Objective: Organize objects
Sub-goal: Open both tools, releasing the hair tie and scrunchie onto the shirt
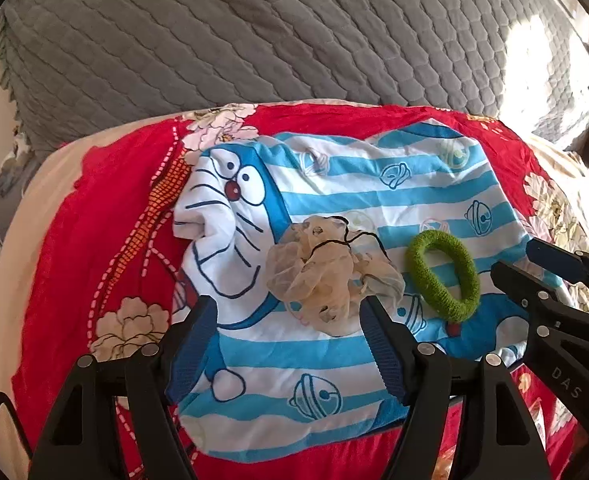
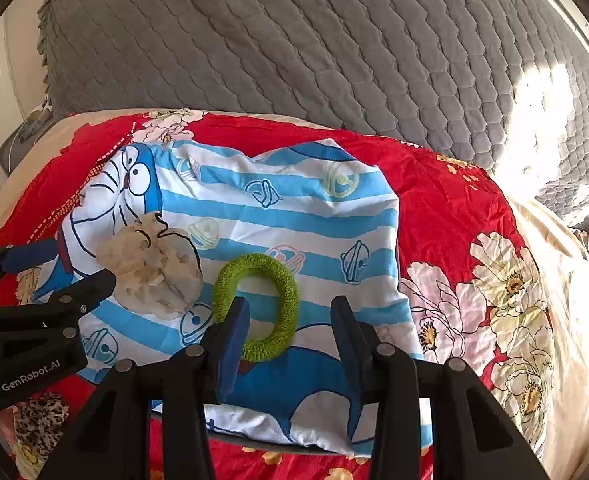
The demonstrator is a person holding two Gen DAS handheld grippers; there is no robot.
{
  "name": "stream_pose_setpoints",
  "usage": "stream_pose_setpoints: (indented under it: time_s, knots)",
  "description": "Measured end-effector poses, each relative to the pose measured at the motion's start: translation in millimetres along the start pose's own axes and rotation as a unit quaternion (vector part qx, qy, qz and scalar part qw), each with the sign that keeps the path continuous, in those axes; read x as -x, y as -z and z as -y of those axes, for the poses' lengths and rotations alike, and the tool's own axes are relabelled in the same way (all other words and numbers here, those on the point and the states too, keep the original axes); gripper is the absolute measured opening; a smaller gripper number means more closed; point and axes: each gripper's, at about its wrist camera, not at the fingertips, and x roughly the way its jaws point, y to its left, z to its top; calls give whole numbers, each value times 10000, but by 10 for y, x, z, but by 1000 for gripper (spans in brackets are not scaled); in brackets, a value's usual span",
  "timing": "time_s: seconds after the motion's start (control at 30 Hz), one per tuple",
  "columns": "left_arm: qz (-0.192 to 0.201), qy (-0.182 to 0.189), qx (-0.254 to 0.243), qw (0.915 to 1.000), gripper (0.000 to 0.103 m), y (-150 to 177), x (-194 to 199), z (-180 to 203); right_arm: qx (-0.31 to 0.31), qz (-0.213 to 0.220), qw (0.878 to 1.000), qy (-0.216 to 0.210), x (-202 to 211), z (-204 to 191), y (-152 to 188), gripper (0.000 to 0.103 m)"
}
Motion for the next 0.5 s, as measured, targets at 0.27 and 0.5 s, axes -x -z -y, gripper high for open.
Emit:
stream_pose_setpoints:
  time_s: [0.27, 0.5]
  knots:
    - [-42, 46, 110, 9999, 76, 65, 194, -30, 22, 21, 10000, 0, 173, -17, 28, 44]
    - [94, 260, 307, 9991, 78, 142, 499, -55, -10, 217, 9998, -26, 456, -6, 93, 61]
